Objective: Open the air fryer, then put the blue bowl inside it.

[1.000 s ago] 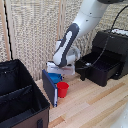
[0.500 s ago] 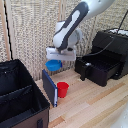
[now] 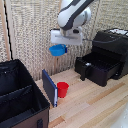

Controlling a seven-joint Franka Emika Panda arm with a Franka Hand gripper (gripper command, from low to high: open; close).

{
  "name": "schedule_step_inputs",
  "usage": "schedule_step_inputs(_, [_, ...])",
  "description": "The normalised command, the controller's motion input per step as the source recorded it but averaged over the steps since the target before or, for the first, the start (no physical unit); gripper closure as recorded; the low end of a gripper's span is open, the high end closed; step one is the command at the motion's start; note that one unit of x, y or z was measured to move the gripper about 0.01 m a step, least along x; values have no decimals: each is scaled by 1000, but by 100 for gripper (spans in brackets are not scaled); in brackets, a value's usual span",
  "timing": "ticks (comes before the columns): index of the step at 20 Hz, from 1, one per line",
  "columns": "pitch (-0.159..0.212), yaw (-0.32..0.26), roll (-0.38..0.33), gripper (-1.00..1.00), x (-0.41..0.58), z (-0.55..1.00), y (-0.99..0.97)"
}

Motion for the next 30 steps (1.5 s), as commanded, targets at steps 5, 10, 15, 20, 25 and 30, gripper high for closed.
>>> schedule_step_inputs(5, [0, -196, 85, 100, 0, 542, -454])
schedule_step_inputs(10, [-11, -215, 27, 100, 0, 314, -546])
schedule_step_inputs(15, [1, -201, 41, 100, -42, 291, -584])
schedule_step_inputs(20, [47, -258, 10, 100, -180, 176, -507])
schedule_step_inputs(25, [78, -229, 3, 100, -260, 42, -567])
schedule_step_inputs(30, [58, -126, 38, 100, -70, -162, -729])
